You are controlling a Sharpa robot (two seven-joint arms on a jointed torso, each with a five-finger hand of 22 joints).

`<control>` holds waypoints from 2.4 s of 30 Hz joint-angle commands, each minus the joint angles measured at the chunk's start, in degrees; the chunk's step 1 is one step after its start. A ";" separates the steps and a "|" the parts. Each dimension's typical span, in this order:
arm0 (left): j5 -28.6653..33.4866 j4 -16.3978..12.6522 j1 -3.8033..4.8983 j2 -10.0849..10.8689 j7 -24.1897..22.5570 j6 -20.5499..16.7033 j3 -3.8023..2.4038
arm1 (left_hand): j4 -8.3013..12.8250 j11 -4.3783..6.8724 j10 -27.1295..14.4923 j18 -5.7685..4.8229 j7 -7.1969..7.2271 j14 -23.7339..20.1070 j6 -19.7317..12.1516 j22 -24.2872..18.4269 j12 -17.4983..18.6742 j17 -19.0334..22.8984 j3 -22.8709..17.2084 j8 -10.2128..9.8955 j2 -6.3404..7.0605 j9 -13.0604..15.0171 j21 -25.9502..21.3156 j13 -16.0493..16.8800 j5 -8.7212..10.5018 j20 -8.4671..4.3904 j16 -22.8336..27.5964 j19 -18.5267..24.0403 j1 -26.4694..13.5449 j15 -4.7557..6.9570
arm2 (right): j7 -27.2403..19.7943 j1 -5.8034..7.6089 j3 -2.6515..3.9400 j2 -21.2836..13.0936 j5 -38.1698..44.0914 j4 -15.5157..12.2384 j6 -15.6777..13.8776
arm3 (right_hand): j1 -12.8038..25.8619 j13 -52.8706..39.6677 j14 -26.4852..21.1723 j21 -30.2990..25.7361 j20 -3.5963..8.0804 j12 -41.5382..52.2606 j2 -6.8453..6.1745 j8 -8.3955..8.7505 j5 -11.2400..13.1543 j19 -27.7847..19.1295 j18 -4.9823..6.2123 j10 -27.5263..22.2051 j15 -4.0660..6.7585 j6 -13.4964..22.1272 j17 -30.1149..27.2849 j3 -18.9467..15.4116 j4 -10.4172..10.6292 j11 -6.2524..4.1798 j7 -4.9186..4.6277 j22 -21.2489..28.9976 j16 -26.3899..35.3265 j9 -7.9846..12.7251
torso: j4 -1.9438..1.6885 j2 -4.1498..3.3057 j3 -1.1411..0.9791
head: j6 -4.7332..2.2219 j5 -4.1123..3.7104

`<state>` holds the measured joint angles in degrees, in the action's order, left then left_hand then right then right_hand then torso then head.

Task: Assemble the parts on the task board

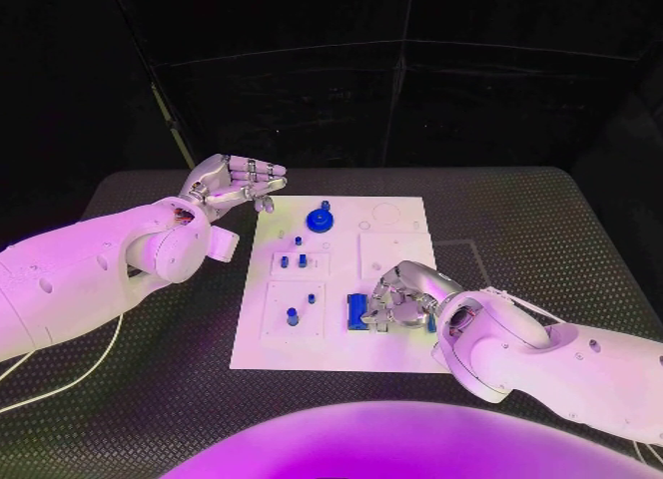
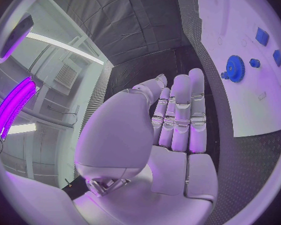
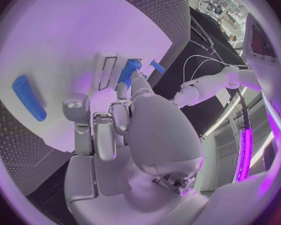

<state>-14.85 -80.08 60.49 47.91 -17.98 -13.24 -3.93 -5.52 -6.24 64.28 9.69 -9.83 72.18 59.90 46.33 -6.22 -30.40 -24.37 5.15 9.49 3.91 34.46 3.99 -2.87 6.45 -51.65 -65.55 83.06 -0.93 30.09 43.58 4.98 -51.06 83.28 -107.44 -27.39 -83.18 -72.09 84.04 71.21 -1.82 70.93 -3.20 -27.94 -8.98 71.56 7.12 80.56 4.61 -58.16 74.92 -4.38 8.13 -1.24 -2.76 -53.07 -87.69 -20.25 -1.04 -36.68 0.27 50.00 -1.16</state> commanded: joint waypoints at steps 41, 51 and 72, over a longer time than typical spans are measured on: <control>0.74 0.13 -0.58 0.46 -0.72 0.22 -0.04 | 0.33 0.10 -0.17 0.77 -0.05 -0.09 0.36 -0.13 -0.44 0.19 -0.02 -0.06 -0.39 -0.02 -0.47 0.01 0.05 0.32 0.19 -0.14 0.07 -0.10 | 1.09 -0.09 0.09 -12.84 7.36 -2.06 4.38 | 7.53 1.95 4.89 -0.91 -0.81 -2.28 1.24 5.34 -11.05 -0.34 0.01 -0.23 -0.65 -1.41 9.73 -7.36 8.46 0.78 -1.05 1.36 0.11 2.64 | 1.08 0.43 -0.31 | 0.00 -1.85; 0.75 0.21 -0.69 0.49 -0.69 0.32 -0.04 | 0.33 0.10 -0.17 0.77 -0.05 -0.09 0.36 -0.13 -0.44 0.19 -0.02 -0.06 -0.39 -0.02 -0.47 0.01 0.05 0.32 0.19 -0.14 0.07 -0.10 | 2.23 -1.38 0.09 -11.77 7.96 -1.58 7.12 | 8.33 1.88 4.90 -0.92 -0.60 -2.28 0.97 5.16 -10.49 -0.29 -0.01 -0.14 -0.45 -1.74 9.77 -8.11 8.54 0.59 -0.84 1.32 0.10 2.21 | 1.12 0.45 -0.28 | 0.00 -1.94; 0.76 0.25 -0.78 0.51 -0.62 0.48 -0.04 | 0.33 0.10 -0.17 0.77 -0.05 -0.09 0.36 -0.13 -0.44 0.19 -0.02 -0.06 -0.39 -0.02 -0.47 0.01 0.05 0.32 0.19 -0.14 0.07 -0.10 | 4.27 -2.43 0.09 -9.67 12.78 -0.34 8.90 | -0.07 1.82 4.93 -1.15 -0.13 -2.67 2.47 5.38 -11.65 -0.33 -0.03 -0.27 0.00 -1.71 9.91 -6.22 5.42 0.10 -0.40 1.38 0.08 1.08 | 1.05 0.39 -0.27 | 0.00 -1.87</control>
<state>-14.47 -79.77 59.66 48.43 -18.07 -13.25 -3.92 -5.52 -6.24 64.28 9.70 -9.83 72.18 59.90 46.29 -6.44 -30.27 -24.37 5.15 9.49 3.91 34.23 3.99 -2.87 6.45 -51.65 -65.55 83.06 -0.93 32.46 41.52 5.43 -60.83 93.99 -108.28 -20.35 -82.14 -70.46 84.04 70.25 -2.34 68.31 -1.56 -22.68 -20.51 71.04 7.12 80.24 4.20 -60.17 74.93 -10.48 13.89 -0.55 -3.30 -51.68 -87.69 -19.14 0.04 -36.26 -0.01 50.00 -3.04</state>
